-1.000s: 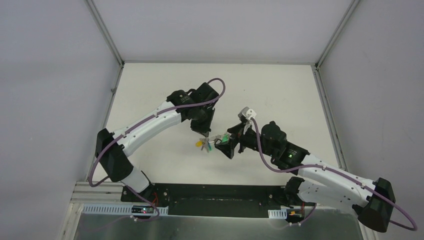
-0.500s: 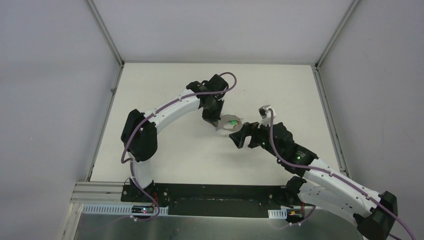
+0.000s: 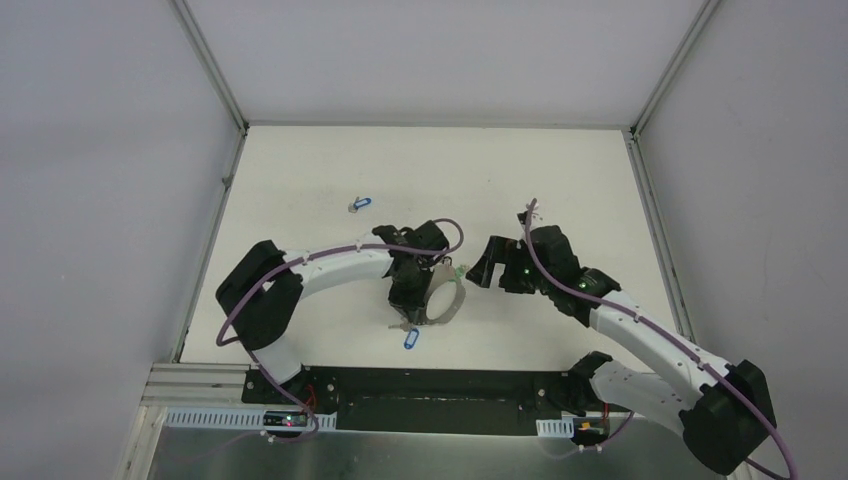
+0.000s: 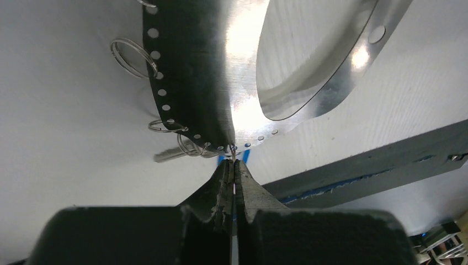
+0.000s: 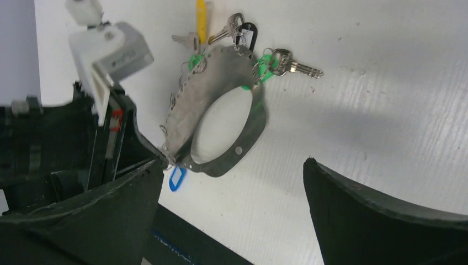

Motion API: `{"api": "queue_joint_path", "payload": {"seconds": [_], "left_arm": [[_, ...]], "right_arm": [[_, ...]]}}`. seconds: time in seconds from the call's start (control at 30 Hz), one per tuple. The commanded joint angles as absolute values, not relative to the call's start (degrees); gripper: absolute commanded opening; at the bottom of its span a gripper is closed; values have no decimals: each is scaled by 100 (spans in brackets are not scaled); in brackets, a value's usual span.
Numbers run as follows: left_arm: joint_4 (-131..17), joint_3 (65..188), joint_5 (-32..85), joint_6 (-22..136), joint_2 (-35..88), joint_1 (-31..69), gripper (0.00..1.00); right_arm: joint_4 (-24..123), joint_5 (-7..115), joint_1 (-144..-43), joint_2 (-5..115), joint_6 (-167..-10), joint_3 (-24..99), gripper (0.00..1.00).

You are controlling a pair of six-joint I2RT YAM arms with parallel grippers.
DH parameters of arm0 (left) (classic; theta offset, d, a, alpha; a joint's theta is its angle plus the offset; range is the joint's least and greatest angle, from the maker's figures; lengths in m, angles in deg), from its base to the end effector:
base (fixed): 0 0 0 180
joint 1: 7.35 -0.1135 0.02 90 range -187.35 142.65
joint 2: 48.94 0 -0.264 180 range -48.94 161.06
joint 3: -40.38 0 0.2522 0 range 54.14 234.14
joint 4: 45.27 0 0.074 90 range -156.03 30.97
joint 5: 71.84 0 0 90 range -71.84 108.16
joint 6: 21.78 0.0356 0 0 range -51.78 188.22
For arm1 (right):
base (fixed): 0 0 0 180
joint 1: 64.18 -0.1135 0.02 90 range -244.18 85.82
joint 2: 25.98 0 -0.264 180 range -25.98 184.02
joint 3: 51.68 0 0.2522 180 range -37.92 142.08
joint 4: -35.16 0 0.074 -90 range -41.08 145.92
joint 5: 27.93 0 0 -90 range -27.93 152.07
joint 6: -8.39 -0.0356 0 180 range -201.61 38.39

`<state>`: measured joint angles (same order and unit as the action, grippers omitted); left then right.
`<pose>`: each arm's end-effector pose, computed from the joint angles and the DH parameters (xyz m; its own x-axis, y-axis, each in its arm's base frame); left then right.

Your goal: Put the keys on the keyring

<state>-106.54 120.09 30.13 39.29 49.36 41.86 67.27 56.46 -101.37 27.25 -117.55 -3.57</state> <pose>0.2011 -0.2443 0.1872 -0.9327 0.3565 -0.0553 0.3580 0.8957 -0.2638 0.1575 0.1238 0.2363 -0.7797 0.1416 -0.6099 -0.2544 0.8184 0.5152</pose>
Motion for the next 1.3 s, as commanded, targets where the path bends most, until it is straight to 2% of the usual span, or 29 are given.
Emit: {"api": "queue_joint_path", "payload": {"seconds": [0.0, 0.17, 0.2, 0.27, 0.3, 0.47, 0.5, 0.67, 0.87, 1.27], "left_arm": [[-10287, 11446, 2745, 3031, 4225, 4761, 0], [-10271, 11205, 2545, 2582, 3815, 5307, 0], [-10259, 11198, 2530, 2579, 3757, 5367, 5], [-10270, 11246, 2537, 2730, 3610, 5418, 23], [-10270, 11276, 2521, 2802, 3522, 5424, 26], [-10271, 11613, 2230, 3205, 3118, 5261, 59], [-10237, 11688, 2323, 3307, 3093, 5160, 61], [-9840, 11797, 3173, 3649, 3103, 4275, 61], [-9529, 11581, 3649, 3811, 3005, 3500, 61], [-8677, 9518, 3732, 2840, 1840, 2778, 57]], "right_arm": [[7025, 4891, -9900, 3163, -12022, 114, 100], [6953, 4582, -9748, 3262, -12037, 56, 100], [6950, 4550, -9729, 3271, -12026, 51, 100], [6942, 4392, -9694, 3300, -11911, 58, 100], [6940, 4309, -9684, 3337, -11864, 72, 100], [6949, 3931, -9644, 3620, -11761, 166, 99], [6953, 3882, -9639, 3695, -11756, 190, 99], [6909, 3637, -9643, 4037, -11686, 296, 98], [7078, 3245, -9713, 4751, -11470, 665, 89], [7366, 3300, -10392, 6062, -11250, 1555, 81]]}}
